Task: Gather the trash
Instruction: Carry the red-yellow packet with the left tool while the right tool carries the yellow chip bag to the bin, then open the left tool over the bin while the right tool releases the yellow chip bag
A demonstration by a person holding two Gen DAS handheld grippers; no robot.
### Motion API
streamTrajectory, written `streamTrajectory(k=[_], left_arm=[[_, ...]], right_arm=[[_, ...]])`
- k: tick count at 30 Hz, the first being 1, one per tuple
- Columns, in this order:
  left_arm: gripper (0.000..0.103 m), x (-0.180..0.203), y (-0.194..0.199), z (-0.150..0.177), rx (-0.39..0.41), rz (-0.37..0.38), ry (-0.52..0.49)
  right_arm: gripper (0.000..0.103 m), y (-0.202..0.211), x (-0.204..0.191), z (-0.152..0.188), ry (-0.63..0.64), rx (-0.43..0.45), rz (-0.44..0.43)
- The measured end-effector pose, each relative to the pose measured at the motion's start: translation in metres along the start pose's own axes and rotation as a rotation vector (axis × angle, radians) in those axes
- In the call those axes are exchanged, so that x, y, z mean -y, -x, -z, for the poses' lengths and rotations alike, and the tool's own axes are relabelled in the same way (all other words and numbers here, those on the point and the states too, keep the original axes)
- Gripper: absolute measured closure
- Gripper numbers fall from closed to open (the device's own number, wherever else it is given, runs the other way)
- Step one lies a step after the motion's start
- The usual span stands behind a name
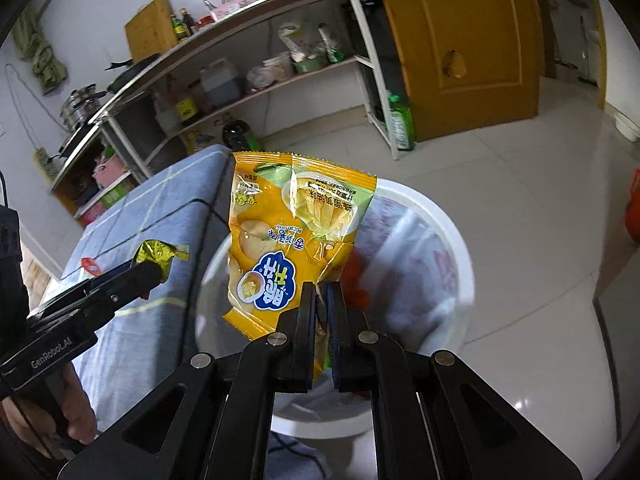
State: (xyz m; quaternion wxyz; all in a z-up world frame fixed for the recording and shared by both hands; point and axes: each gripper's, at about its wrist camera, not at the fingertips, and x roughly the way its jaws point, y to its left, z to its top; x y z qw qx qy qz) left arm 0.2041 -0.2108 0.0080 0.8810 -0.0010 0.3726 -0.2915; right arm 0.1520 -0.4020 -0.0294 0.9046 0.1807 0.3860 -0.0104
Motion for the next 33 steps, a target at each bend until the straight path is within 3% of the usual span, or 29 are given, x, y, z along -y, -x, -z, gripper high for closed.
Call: streamTrajectory(k=[9,15,18,24,33], left_arm=[[0.062,0.019,-0.034,-0.001,-0.071,0.012,-0.011],[0.056,0.021,-0.042,0.001,-0.096,0.01,-0.001],[0.056,0.021,-0.043,0.001,-0.102,0.016,0.0],[0.056,0.016,-0.031,0.0,-0.075,0.019,0.014],[0.056,0.005,0.007,-0.003,0.015,-0.005,0.019]], right_arm=[[0.097,-0.008,0.026,0.005,-0.044,-0.04,0.03],[0.096,-0.014,0.031,0.006,-0.064,-0.07,0.042],[0.092,-0.013,0.033,0.006,-0.062,-0.07,0.055],[0.088,-0.008,0.033,0.004,-0.072,-0.053,0.062],[0.088,0.01,0.002,-0.002,-0.007,0.02,-0.005]])
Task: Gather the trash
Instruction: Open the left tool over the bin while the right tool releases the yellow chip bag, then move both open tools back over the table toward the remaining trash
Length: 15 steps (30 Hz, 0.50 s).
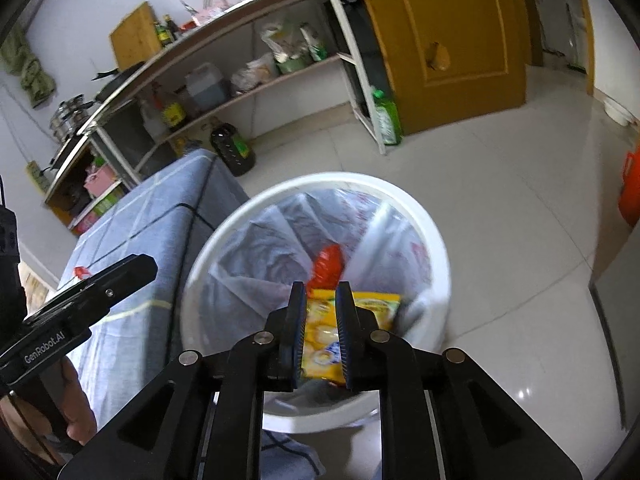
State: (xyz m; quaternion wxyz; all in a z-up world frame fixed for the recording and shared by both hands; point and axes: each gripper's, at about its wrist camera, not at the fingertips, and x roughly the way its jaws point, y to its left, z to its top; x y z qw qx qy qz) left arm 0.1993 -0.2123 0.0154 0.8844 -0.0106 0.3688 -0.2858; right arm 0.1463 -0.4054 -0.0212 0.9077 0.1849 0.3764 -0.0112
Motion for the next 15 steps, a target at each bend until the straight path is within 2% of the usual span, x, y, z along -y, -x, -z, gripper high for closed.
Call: streamTrajectory(k=[12,14,15], left_arm=[[0.056,-0.043,0.048,0.013,0.066,-0.073,0.05],[0.056,-0.052,0.056,0.015,0.079,-0.087,0.065],[0.056,-0.056,0.06,0.015,0.085,-0.093,0.073]], right_arm=[[0.088,0.008,-0.068,-0.001,0.146,0.045,-0.114],[0.086,0.007,-0.078,0.0,0.166,0.043,-0.129],[0.083,0.007,-0.083,0.001,0.175,0.042,-0.136]])
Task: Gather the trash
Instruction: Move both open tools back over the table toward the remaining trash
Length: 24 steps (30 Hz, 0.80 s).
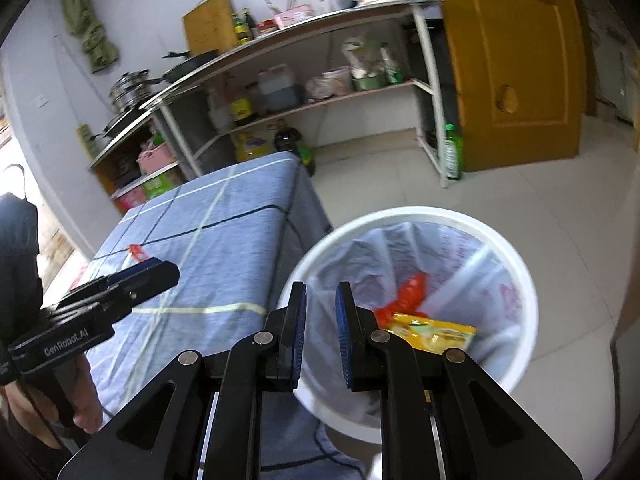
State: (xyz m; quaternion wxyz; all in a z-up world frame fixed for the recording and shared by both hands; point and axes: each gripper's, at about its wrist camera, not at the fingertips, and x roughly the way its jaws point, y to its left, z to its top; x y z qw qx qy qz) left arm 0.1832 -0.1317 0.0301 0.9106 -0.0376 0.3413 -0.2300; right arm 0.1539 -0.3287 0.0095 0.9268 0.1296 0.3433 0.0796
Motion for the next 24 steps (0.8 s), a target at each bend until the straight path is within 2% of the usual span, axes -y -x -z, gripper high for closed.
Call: streamTrajectory(k=[3,12,20,23,24], left_arm=[[0.056,-0.012,0.009,0.002,0.012,-0.017,0.015],[0.056,-0.041,0.036,0.009,0.044,-0.063,0.045],[0.056,-0.083,0.062,0.013,0.078,-0.142,0.085],[0.056,-0.101,0.071,0.016,0.086,-0.18,0.097],[0.056,-0.108,0.074,0.017,0.089,-0.192,0.102]], right_arm=[[0.073,-0.003,-0.013,0.0,0.026,0.0,-0.021],[0.073,-0.009,-0.051,-0.007,0.089,0.007,-0.069],[0.073,-0.021,-0.095,-0.01,0.171,0.001,-0.126],[0.069,-0.026,-0.111,-0.011,0.198,-0.011,-0.146],[0.065,-0.028,-0.116,-0.011,0.208,-0.013,-0.157]])
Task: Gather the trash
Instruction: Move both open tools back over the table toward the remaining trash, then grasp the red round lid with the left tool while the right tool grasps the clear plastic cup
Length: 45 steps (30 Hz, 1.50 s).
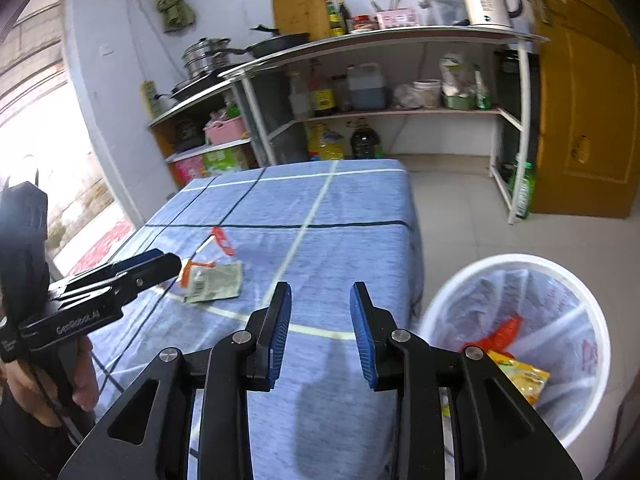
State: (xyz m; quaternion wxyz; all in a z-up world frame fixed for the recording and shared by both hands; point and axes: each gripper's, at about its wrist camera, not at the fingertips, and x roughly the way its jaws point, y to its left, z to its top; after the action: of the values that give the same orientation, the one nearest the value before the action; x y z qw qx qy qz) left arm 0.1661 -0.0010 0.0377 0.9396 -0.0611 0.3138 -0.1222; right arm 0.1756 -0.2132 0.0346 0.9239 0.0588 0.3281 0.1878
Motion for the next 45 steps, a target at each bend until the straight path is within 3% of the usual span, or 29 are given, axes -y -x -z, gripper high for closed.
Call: streamTrajectory(k=[10,17,27,35,38,45], left_arm=[[0.048,-0.076,0.011,0.003,0.033,-0.135,0.103],[0.046,-0.115,-0.005,0.02,-0.03,-0.199,0.163],[0.042,-0.139,-0.031,0.024,-0.109,-0.162,0.263],[0.043,-0.138,-0.049,0.026,-0.156,-0.151,0.275],[0.053,-0.135,-0.049,0.028,-0.151,-0.155,0.253],[0.054,-0.138,-0.035,0.029,-0.122,-0.175,0.275]], right_arm=[[0.064,-0.034,-0.049,-0.015,0.125,-0.049,-0.062],[0.064,-0.069,-0.071,-0.025,0.188,-0.104,-0.098],[0.063,-0.11,-0.095,-0.031,0.243,-0.158,-0.13],[0.063,-0.124,-0.098,-0.036,0.247,-0.172,-0.133],[0.063,-0.129,-0.101,-0.037,0.248,-0.173,-0.139],[0.063,-0.147,-0.113,-0.037,0.278,-0.191,-0.151]])
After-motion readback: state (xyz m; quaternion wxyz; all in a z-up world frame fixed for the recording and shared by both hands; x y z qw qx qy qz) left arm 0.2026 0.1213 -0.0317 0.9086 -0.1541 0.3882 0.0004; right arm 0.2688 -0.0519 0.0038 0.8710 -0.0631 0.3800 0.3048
